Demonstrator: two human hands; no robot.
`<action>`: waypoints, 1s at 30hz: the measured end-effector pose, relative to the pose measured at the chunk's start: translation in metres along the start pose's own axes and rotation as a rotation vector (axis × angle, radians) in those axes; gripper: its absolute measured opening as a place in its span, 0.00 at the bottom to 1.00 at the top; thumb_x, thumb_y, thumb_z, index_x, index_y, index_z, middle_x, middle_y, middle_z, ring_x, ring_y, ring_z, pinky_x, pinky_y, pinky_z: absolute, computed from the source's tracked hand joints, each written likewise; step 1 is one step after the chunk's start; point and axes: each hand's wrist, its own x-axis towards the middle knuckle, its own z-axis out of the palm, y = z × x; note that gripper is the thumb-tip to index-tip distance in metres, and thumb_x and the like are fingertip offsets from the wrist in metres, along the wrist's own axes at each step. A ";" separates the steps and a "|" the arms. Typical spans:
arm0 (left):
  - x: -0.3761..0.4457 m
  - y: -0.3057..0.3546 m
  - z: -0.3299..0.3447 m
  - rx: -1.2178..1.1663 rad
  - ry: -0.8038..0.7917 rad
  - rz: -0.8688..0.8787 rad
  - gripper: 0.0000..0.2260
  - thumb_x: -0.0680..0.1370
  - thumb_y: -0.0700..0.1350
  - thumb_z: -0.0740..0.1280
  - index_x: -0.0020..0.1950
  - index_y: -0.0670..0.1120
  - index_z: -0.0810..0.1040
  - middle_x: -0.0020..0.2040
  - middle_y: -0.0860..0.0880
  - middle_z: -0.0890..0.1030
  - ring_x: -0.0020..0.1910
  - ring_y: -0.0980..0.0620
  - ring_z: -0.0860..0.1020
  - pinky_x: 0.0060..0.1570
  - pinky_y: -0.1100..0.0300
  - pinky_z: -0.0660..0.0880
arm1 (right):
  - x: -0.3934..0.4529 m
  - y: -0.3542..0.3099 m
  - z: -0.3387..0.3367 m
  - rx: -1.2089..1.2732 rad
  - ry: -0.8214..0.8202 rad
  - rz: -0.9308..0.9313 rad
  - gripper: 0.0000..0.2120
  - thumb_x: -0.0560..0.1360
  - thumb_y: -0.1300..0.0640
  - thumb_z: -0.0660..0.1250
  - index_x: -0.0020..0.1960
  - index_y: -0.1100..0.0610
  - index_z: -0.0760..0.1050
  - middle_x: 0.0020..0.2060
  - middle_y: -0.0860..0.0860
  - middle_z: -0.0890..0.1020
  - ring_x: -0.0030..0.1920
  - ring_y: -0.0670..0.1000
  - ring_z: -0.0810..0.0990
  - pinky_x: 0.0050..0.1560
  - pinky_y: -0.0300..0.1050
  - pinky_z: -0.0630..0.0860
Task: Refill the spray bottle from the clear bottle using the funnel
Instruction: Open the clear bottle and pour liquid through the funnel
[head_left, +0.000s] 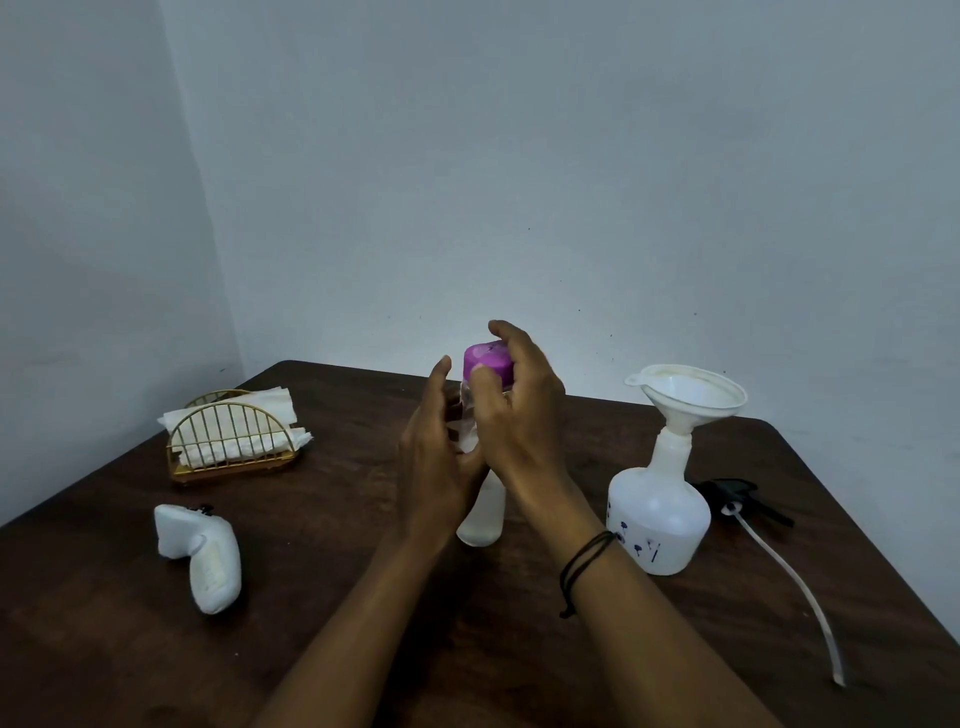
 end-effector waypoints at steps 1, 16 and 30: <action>0.000 -0.001 0.000 0.002 0.007 0.001 0.35 0.73 0.45 0.74 0.77 0.48 0.63 0.57 0.49 0.82 0.49 0.52 0.83 0.48 0.49 0.81 | 0.000 0.000 0.000 0.011 -0.023 0.007 0.26 0.75 0.49 0.60 0.72 0.55 0.71 0.66 0.51 0.76 0.61 0.49 0.75 0.51 0.27 0.70; -0.001 0.003 -0.001 -0.026 0.006 0.009 0.33 0.73 0.41 0.74 0.75 0.47 0.65 0.57 0.53 0.81 0.50 0.54 0.82 0.48 0.53 0.82 | -0.002 0.000 0.002 -0.011 0.056 0.013 0.27 0.74 0.50 0.74 0.70 0.55 0.72 0.62 0.51 0.72 0.55 0.47 0.76 0.42 0.19 0.70; -0.001 0.005 0.001 -0.032 -0.027 0.046 0.34 0.73 0.48 0.73 0.76 0.46 0.64 0.60 0.49 0.81 0.53 0.52 0.81 0.49 0.51 0.81 | 0.000 0.005 0.000 0.101 -0.036 0.064 0.33 0.74 0.45 0.64 0.77 0.50 0.61 0.62 0.53 0.76 0.55 0.52 0.79 0.48 0.33 0.77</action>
